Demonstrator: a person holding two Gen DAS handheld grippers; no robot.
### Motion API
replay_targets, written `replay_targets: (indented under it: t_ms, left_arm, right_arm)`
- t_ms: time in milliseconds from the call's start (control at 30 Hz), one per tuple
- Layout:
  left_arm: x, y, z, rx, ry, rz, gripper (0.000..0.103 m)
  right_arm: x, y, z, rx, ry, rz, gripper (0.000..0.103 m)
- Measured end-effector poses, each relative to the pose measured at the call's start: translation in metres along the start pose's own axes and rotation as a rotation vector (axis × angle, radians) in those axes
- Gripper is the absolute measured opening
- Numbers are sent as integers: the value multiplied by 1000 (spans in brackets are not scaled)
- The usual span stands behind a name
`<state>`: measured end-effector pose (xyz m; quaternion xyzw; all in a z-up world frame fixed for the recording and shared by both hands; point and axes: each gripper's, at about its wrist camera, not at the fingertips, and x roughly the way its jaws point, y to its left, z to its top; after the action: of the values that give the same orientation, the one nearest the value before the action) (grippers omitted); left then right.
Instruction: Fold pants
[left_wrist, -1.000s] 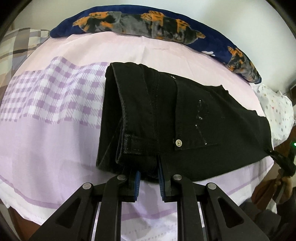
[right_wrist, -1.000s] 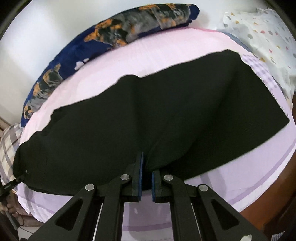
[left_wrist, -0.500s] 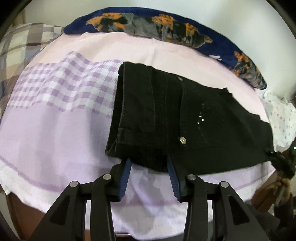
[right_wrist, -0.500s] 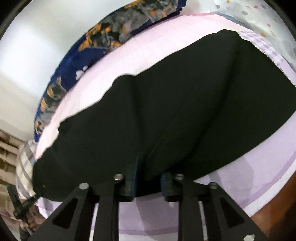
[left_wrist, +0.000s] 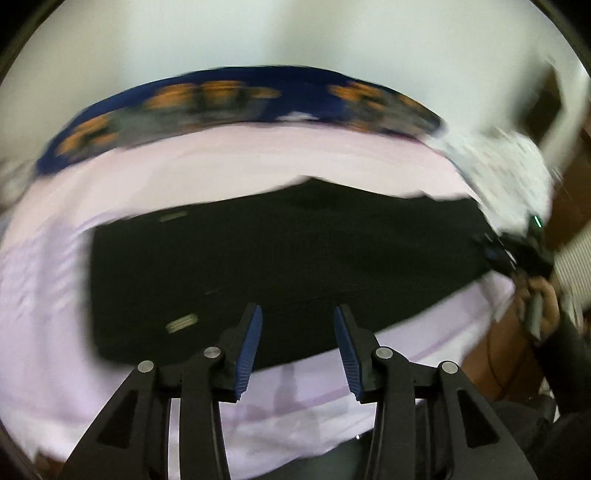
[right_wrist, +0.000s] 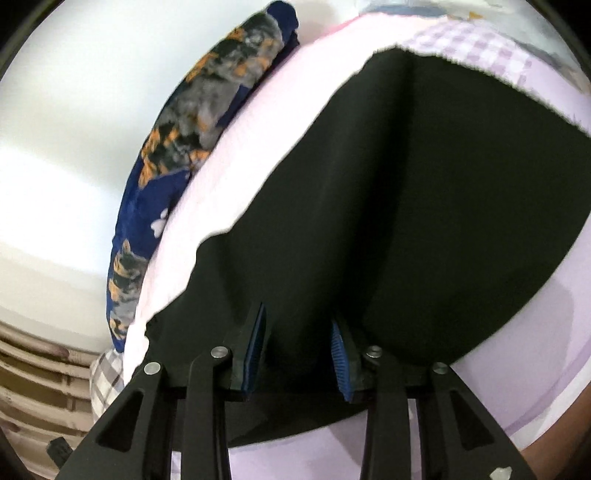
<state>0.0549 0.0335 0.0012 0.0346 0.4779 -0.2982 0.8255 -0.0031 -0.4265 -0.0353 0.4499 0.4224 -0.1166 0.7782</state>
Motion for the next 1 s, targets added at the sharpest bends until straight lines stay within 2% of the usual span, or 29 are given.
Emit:
replay_targets:
  t_ms: [200,267,333,433,600,700,833,867,1000]
  left_arm:
    - [62,-108,26,266,40,-153,42]
    - [77,-132,26,323,61,-178,42]
    - [92,-156,23,371,87,-211,42]
    - [108,-178,21,418,101,-212,42]
    - [137,-183,28,377,120,-171,42]
    - [153,-174,37,319,131,-144,31]
    - [171,-155,47,225,141,-114,21]
    - [175,-149,49,201,145,-115,16]
    - [183,-139,55,152,146,-128,8]
  right_arm:
    - [2,7,22,-30,1,8,32]
    - [3,11,29,-45,8,13,32]
    - [7,17,36,-73,20,19,23]
    - [13,27,43,-116,35,19,22]
    - [32,50,54,-193,72,20,23]
    - [49,64,60,-247,104,8,23]
    - [67,70,68,-257,146,13,24]
    - [70,70,70,-252,158,15,25]
    - [56,63,80,-217,127,61,30]
